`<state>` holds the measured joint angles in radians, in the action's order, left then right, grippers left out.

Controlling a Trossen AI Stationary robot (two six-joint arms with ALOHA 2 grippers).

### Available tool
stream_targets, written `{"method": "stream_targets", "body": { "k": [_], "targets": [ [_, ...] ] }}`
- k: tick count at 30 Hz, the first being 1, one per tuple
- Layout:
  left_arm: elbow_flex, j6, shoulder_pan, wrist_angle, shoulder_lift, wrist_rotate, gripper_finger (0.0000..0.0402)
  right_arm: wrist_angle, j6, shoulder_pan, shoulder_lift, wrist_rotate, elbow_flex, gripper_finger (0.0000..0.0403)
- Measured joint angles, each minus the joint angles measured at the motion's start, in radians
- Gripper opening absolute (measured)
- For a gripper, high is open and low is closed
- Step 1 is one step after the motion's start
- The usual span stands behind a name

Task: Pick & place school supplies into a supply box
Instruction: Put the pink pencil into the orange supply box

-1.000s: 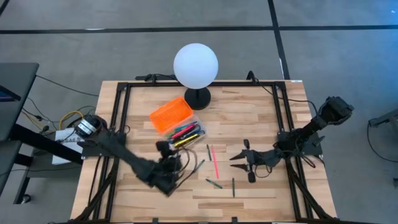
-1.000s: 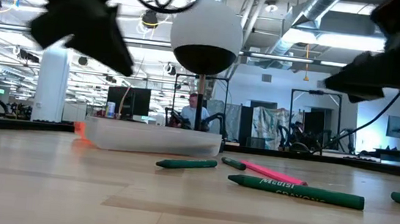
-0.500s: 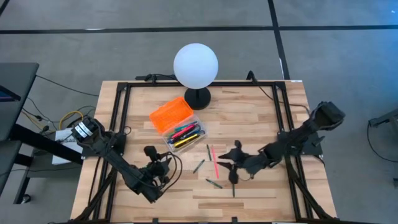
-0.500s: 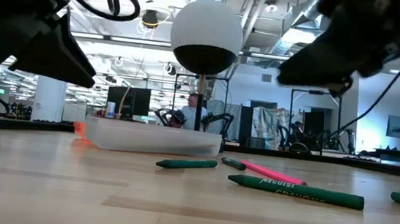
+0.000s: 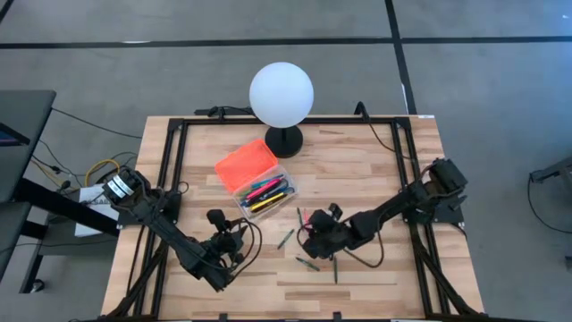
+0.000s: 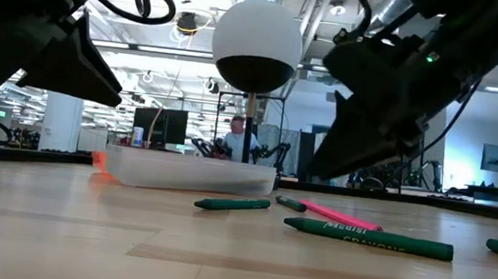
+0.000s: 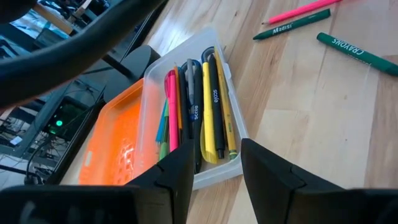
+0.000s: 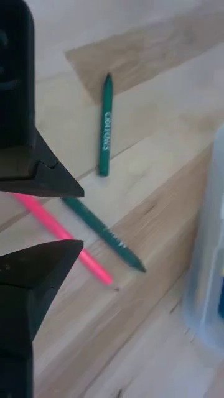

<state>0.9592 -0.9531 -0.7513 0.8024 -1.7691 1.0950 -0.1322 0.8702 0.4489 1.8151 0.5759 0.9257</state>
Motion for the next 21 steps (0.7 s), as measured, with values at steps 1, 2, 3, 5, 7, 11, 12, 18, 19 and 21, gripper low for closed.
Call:
{"method": "stream_targets", "body": {
  "k": [1, 2, 3, 5, 7, 11, 12, 18, 19, 21],
  "targets": [
    [0.000, 0.000, 0.000, 0.000, 0.000, 0.000, 0.0127, -0.021, 0.017, 0.001, 0.010, 0.001, 0.016, 0.0113],
    [0.000, 0.000, 0.000, 0.000, 0.000, 0.000, 0.0127, -0.043, 0.024, 0.003, 0.017, 0.001, 0.026, 0.0113],
    [0.000, 0.000, 0.000, 0.000, 0.000, 0.000, 0.0127, -0.056, 0.028, 0.003, 0.025, 0.003, 0.035, 0.0113],
    [0.000, 0.000, 0.000, -0.001, 0.000, 0.000, 0.0127, -0.055, 0.028, 0.005, 0.041, 0.002, 0.049, 0.0113],
    [0.000, -0.001, 0.000, -0.001, 0.000, 0.002, 0.0127, -0.058, 0.031, 0.005, 0.049, 0.001, 0.054, 0.0113],
    [0.000, -0.002, 0.000, -0.007, 0.000, 0.002, 0.0127, -0.098, 0.081, 0.005, 0.055, -0.002, 0.056, 0.0113],
    [0.000, -0.002, 0.000, -0.009, 0.000, 0.002, 0.0127, -0.112, 0.101, 0.005, 0.055, -0.001, 0.056, 0.0113],
    [0.000, -0.004, 0.000, -0.009, 0.000, 0.013, 0.0127, -0.148, 0.151, 0.025, 0.055, 0.001, 0.056, 0.0113],
    [0.000, -0.004, 0.001, -0.009, 0.000, 0.014, 0.0127, -0.143, 0.151, 0.028, 0.055, 0.000, 0.056, 0.0113],
    [0.000, -0.006, 0.002, -0.009, 0.000, 0.014, 0.0127, -0.137, 0.151, 0.033, 0.055, 0.002, 0.056, 0.0113]
  ]
}}
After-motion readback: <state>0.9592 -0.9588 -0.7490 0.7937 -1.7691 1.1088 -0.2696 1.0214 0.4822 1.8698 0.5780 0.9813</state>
